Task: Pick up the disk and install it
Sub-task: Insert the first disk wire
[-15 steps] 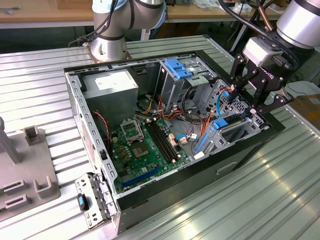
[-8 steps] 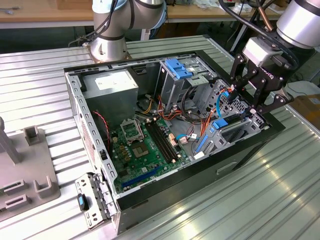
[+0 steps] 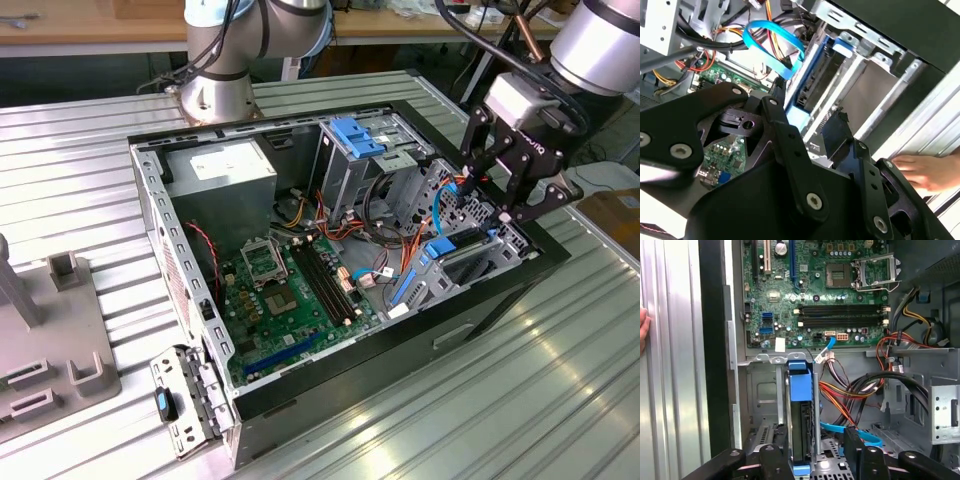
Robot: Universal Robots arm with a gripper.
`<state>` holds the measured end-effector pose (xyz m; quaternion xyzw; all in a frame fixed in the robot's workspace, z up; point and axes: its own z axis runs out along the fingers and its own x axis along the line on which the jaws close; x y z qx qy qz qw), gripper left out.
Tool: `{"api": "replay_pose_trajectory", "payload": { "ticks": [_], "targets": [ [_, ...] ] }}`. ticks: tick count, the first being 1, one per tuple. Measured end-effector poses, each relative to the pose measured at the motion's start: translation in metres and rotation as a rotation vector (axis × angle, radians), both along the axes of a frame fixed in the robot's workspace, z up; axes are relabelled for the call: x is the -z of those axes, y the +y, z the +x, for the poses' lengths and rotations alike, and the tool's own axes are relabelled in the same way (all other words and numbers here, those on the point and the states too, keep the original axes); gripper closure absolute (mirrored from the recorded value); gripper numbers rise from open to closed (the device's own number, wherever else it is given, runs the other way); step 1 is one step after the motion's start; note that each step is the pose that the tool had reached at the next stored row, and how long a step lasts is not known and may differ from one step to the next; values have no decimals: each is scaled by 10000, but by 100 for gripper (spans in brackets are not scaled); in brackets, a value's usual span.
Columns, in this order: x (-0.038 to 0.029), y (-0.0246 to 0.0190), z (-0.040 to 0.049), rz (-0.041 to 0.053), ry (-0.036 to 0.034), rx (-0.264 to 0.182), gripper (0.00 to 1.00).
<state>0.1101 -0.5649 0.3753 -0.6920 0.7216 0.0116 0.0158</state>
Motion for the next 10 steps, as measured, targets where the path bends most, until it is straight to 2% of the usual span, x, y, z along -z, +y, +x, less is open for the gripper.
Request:
{"api": "replay_pose_trajectory", "payload": {
  "ticks": [3,7,10],
  "targets": [
    [25,39,83,-4,3,49,44],
    [83,158,118,-4,17,84,44],
    [113,187,207,-7,27,121,44]
  ]
}}
